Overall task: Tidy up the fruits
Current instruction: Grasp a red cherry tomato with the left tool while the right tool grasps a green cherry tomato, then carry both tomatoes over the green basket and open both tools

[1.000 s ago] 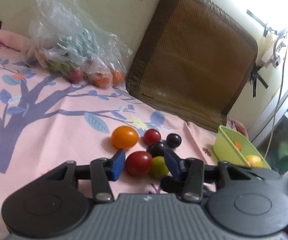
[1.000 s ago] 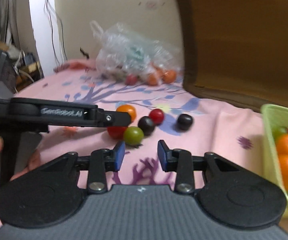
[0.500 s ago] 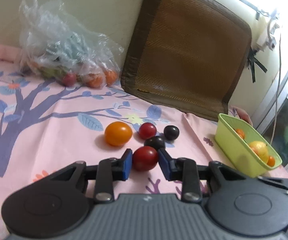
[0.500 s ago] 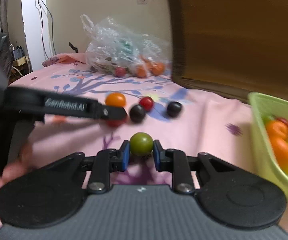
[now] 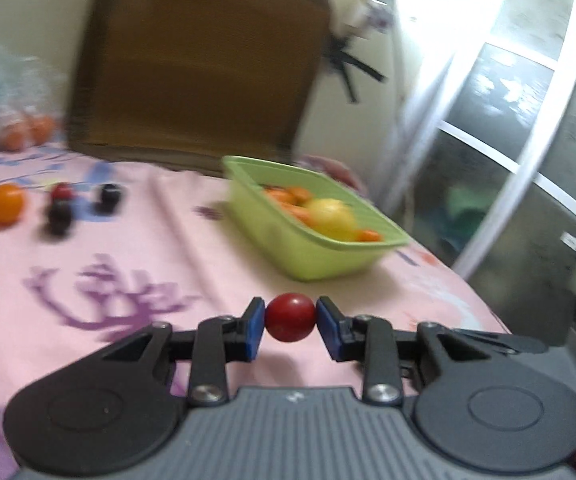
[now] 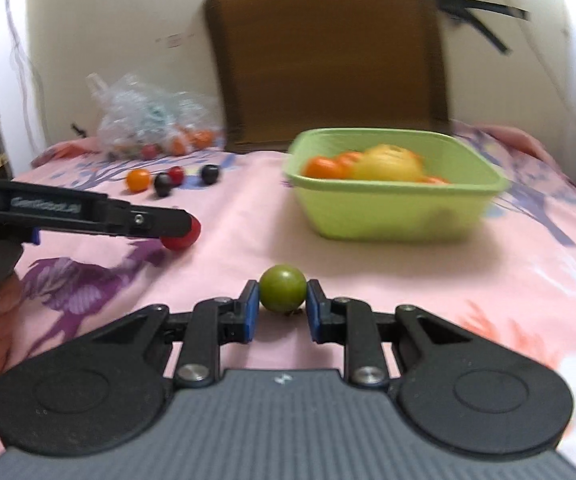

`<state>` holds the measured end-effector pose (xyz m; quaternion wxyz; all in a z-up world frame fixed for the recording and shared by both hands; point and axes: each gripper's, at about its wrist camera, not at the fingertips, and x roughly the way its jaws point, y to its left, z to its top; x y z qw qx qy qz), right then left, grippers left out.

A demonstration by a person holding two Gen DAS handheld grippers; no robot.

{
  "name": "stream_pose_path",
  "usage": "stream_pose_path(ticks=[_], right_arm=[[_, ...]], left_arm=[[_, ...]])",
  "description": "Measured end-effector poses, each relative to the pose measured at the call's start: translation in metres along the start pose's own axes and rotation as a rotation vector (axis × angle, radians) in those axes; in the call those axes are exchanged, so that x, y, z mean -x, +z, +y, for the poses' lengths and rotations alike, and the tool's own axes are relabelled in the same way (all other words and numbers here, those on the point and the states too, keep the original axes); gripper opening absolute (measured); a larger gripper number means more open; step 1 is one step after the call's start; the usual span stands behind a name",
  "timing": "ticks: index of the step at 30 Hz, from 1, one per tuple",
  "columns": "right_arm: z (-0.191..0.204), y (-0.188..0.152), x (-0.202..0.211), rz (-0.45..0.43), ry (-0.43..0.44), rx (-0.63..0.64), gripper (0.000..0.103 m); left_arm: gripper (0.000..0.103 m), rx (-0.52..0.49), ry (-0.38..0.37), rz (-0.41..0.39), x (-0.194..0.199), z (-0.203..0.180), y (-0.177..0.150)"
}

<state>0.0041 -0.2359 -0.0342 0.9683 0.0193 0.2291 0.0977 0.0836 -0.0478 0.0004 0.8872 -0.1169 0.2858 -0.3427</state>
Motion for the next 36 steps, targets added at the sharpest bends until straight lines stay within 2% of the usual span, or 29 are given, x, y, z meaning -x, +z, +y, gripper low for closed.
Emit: stream_pose_path(ticks=[3, 6, 10, 15, 17, 20, 24, 30, 33, 35, 36], right_arm=[[-0.009, -0.005, 0.004, 0.003, -0.028, -0.005, 0.03], [-0.012, -0.006, 0.005, 0.002, -0.014, -0.011, 0.03], [-0.012, -0.007, 0.006, 0.002, -0.006, 0.0, 0.03], [-0.019, -0.01, 0.013, -0.018, 0.015, -0.019, 0.028], [-0.026, -0.008, 0.018, -0.061, 0.021, -0.047, 0.028], [-0.033, 0.001, 0.026, -0.158, -0.024, -0.044, 0.028], [-0.051, 0.026, 0.023, -0.246, -0.068, -0.065, 0.028], [-0.071, 0.052, -0.015, -0.245, -0.129, -0.09, 0.03], [-0.079, 0.054, -0.031, -0.24, -0.116, -0.103, 0.03], [-0.081, 0.052, -0.034, -0.245, -0.112, -0.117, 0.031], [-0.081, 0.051, -0.035, -0.248, -0.11, -0.123, 0.033]], left_arm=[[0.029, -0.048, -0.004, 0.032, -0.012, -0.018, -0.005], [0.03, -0.088, 0.041, 0.073, -0.023, -0.026, -0.011], [0.033, -0.113, 0.072, 0.083, -0.025, -0.031, -0.013], [0.029, -0.143, 0.07, 0.082, -0.029, -0.039, -0.009], [0.029, -0.124, 0.05, 0.06, -0.027, -0.041, 0.002], [0.029, -0.077, 0.015, 0.032, -0.032, -0.041, 0.03], [0.029, -0.035, 0.01, 0.004, -0.054, -0.042, 0.063], [0.03, 0.077, 0.047, 0.042, -0.1, -0.029, 0.091], [0.032, 0.096, 0.067, 0.042, -0.113, -0.023, 0.094], [0.042, 0.101, 0.083, 0.046, -0.117, -0.021, 0.095], [0.043, 0.101, 0.091, 0.046, -0.12, -0.02, 0.095]])
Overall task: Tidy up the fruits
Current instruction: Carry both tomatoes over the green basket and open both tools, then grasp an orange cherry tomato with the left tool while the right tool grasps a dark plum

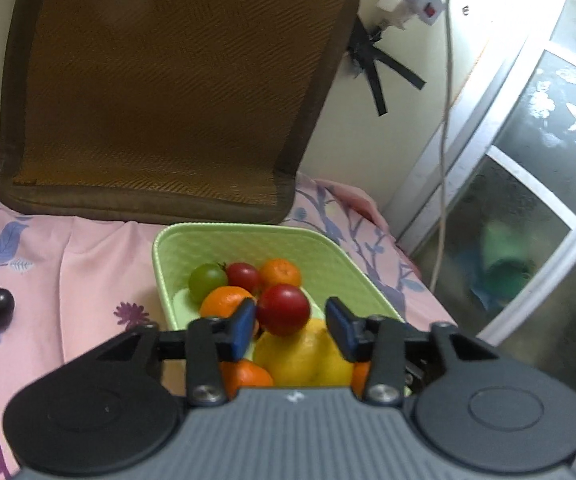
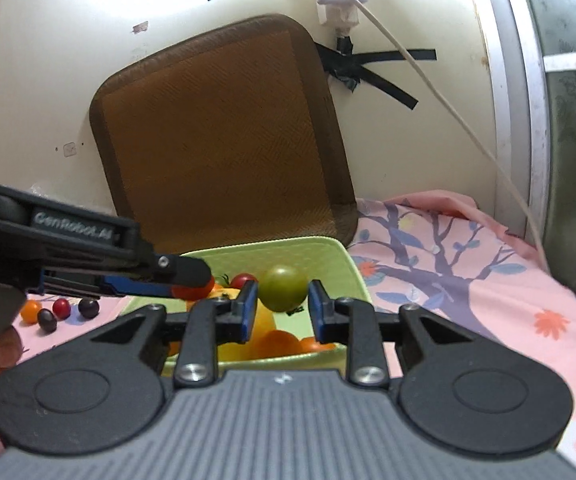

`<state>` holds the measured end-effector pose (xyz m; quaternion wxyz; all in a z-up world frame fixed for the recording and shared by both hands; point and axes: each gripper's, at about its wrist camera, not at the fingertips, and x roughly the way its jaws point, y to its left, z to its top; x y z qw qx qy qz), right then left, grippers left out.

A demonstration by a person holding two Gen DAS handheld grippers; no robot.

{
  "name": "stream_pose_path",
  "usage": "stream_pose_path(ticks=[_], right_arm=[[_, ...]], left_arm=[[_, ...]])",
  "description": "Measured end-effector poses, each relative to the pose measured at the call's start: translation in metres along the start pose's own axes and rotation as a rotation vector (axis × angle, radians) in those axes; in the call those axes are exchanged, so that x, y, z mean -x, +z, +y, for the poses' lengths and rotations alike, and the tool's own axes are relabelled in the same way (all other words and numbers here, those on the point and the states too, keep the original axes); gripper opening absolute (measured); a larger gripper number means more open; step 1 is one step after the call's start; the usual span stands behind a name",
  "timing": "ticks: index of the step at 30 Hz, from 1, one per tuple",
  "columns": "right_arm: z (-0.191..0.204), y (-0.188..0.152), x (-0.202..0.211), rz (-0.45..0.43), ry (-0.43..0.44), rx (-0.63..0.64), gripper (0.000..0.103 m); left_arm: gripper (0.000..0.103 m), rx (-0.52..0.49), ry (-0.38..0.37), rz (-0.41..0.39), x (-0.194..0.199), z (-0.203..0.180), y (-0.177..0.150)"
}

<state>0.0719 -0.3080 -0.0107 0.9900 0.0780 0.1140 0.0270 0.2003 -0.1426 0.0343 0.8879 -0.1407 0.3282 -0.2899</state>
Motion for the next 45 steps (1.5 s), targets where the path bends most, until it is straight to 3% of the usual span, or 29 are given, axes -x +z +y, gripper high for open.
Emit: stream_pose_path(ticks=[2, 8, 14, 18, 22, 25, 29, 33, 39, 45], right_arm=[[-0.002, -0.001, 0.002, -0.015, -0.001, -0.006, 0.049], [-0.007, -0.002, 0.011, -0.057, -0.012, -0.026, 0.05], [-0.003, -0.004, 0.019, -0.088, -0.021, -0.007, 0.05], [0.001, -0.005, 0.028, -0.101, -0.004, -0.009, 0.05], [0.02, -0.003, 0.038, -0.099, 0.089, 0.014, 0.05], [0.045, -0.005, 0.042, -0.057, 0.187, 0.046, 0.05], [0.095, -0.009, 0.027, 0.055, 0.3, 0.125, 0.049], [0.141, -0.008, -0.002, 0.153, 0.357, 0.211, 0.04], [0.19, -0.002, -0.061, 0.294, 0.417, 0.224, 0.041], [0.211, -0.012, -0.1, 0.385, 0.388, 0.237, 0.041]], left_arm=[[0.046, -0.002, 0.014, 0.002, -0.005, 0.0, 0.0], [0.046, 0.035, -0.005, -0.022, 0.007, 0.008, -0.005], [0.046, -0.009, -0.027, -0.104, 0.073, 0.027, -0.027], [0.046, -0.055, 0.104, -0.15, 0.124, 0.068, -0.049], [0.046, -0.088, 0.274, -0.136, 0.156, 0.112, -0.069], [0.046, -0.085, 0.352, -0.127, 0.165, 0.136, -0.072], [0.046, -0.061, 0.351, -0.17, 0.17, 0.153, -0.062], [0.046, 0.022, 0.335, -0.21, 0.163, 0.172, -0.042], [0.046, 0.047, 0.317, -0.163, 0.136, 0.193, -0.026], [0.046, 0.033, 0.31, -0.067, 0.113, 0.197, -0.02]])
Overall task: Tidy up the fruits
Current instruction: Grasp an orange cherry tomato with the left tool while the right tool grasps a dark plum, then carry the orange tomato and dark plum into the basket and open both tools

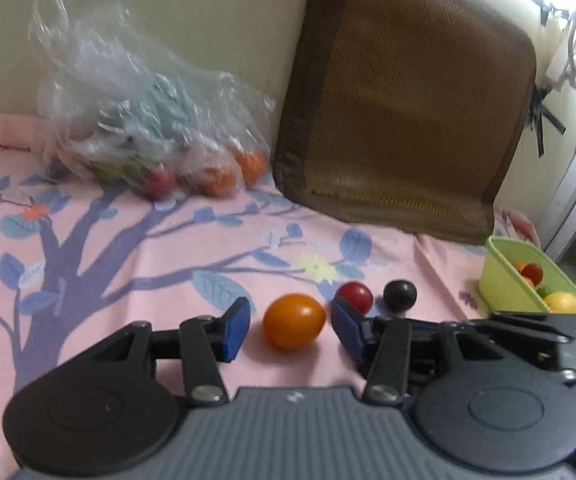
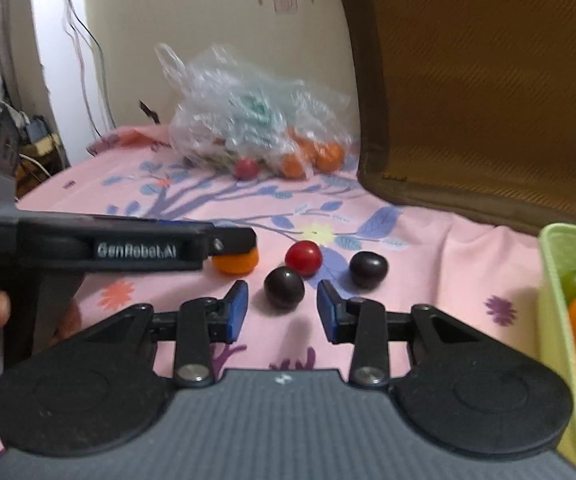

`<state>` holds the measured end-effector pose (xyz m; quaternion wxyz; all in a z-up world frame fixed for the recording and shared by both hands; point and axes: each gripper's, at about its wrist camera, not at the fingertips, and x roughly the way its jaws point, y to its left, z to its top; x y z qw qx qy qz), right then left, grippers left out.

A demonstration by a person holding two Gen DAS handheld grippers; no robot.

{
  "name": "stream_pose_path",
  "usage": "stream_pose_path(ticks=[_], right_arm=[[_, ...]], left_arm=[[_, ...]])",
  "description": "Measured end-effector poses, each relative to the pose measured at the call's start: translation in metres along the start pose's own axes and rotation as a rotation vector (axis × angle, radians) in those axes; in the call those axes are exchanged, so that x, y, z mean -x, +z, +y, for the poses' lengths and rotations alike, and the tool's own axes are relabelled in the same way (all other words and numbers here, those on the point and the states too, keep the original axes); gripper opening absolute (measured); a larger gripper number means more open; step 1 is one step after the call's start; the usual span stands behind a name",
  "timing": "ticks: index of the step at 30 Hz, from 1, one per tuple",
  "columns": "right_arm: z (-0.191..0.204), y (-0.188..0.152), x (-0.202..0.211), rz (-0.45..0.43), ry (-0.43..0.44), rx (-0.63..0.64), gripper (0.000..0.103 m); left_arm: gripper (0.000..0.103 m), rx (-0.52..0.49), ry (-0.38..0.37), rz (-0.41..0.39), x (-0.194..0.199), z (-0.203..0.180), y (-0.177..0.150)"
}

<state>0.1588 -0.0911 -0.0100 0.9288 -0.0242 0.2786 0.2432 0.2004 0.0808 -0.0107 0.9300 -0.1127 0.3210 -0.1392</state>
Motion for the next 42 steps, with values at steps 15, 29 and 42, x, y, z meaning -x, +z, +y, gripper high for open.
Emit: stream_pose_path(ticks=[15, 29, 42], right_arm=[[-0.009, -0.058, 0.074, -0.048, -0.076, 0.03, 0.027], [-0.076, -0.146, 0.191, -0.11, -0.326, -0.126, 0.028], [-0.065, -0.153, 0.191, -0.126, -0.343, -0.043, 0.029]], left_arm=[[0.033, -0.113, -0.23, 0.025, 0.04, -0.086, -0.057], [0.035, -0.31, -0.36, 0.085, 0.032, -0.215, -0.108], [0.033, -0.36, -0.329, 0.068, 0.041, -0.22, -0.113]])
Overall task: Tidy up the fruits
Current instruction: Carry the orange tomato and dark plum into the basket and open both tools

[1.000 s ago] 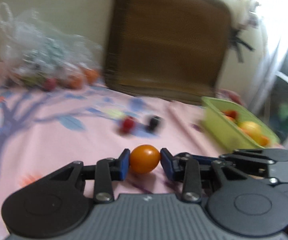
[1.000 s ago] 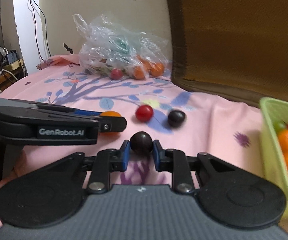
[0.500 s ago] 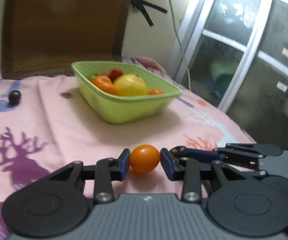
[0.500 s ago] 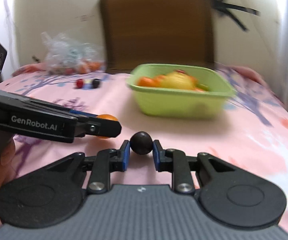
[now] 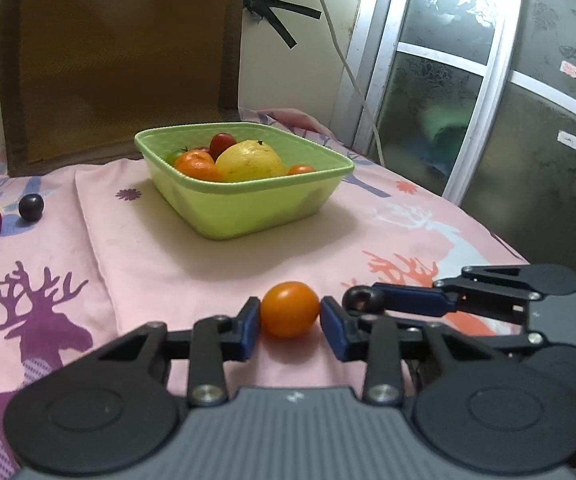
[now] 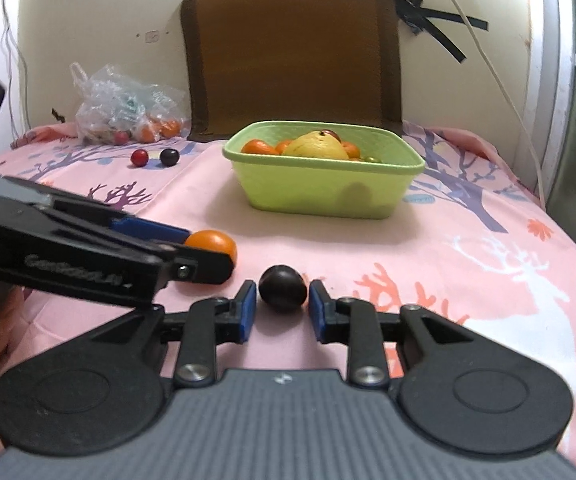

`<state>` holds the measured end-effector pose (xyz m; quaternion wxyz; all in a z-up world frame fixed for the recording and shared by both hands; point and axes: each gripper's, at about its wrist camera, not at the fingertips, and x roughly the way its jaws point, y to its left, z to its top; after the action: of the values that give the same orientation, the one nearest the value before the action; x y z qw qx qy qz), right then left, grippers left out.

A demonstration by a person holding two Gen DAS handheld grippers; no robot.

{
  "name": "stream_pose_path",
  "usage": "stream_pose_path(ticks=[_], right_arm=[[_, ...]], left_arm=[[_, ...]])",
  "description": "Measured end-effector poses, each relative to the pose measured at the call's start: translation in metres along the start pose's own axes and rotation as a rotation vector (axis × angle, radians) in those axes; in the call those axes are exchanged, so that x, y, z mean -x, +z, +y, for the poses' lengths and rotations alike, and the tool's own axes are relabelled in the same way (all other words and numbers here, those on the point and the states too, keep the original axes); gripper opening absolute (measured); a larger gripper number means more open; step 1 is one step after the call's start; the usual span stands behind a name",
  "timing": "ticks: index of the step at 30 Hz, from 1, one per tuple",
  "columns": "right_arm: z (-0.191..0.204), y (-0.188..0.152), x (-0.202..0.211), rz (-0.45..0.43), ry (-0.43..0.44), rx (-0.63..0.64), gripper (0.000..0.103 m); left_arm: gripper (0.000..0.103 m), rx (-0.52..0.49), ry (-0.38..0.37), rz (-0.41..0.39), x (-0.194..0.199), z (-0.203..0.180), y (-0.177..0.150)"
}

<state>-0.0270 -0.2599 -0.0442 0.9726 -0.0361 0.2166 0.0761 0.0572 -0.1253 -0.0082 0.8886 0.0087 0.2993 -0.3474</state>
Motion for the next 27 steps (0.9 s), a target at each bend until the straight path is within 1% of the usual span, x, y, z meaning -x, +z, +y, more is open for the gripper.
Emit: stream_pose_path(ticks=[1, 3, 5, 10, 12, 14, 17, 20, 23, 26, 27], right_arm=[[0.001, 0.0, 0.001, -0.006, -0.004, 0.007, 0.029], [0.0, -0.001, 0.004, -0.021, -0.001, 0.01, 0.028], [-0.003, 0.001, 0.007, -0.042, -0.004, -0.007, 0.028], [-0.021, 0.023, 0.009, -0.151, -0.041, -0.048, 0.028], [-0.031, 0.036, 0.003, -0.194, -0.057, -0.056, 0.028], [-0.042, 0.049, -0.009, -0.217, -0.071, -0.076, 0.028], [-0.056, 0.064, -0.033, -0.212, -0.069, -0.109, 0.028], [-0.06, 0.071, -0.052, -0.197, -0.091, -0.107, 0.029], [-0.063, 0.072, -0.067, -0.179, -0.091, -0.127, 0.029], [-0.064, 0.069, -0.074, -0.173, -0.097, -0.148, 0.03], [-0.065, 0.069, -0.075, -0.174, -0.093, -0.155, 0.031]], left_arm=[[0.033, 0.0, -0.009, 0.001, 0.0, 0.0, 0.001], [0.033, 0.032, -0.048, 0.003, -0.001, 0.003, 0.006], [0.033, 0.053, -0.058, -0.015, -0.001, 0.005, 0.016], [0.033, 0.061, -0.022, -0.082, -0.006, 0.014, 0.055], [0.033, 0.076, 0.008, -0.105, -0.013, 0.021, 0.072], [0.033, 0.095, 0.027, -0.109, -0.024, 0.028, 0.089], [0.033, 0.123, 0.053, -0.095, -0.045, 0.039, 0.109], [0.033, 0.155, 0.088, -0.075, -0.063, 0.051, 0.12], [0.033, 0.177, 0.103, -0.05, -0.078, 0.063, 0.125], [0.033, 0.184, 0.125, -0.027, -0.09, 0.067, 0.125], [0.035, 0.184, 0.129, -0.023, -0.093, 0.067, 0.125]])
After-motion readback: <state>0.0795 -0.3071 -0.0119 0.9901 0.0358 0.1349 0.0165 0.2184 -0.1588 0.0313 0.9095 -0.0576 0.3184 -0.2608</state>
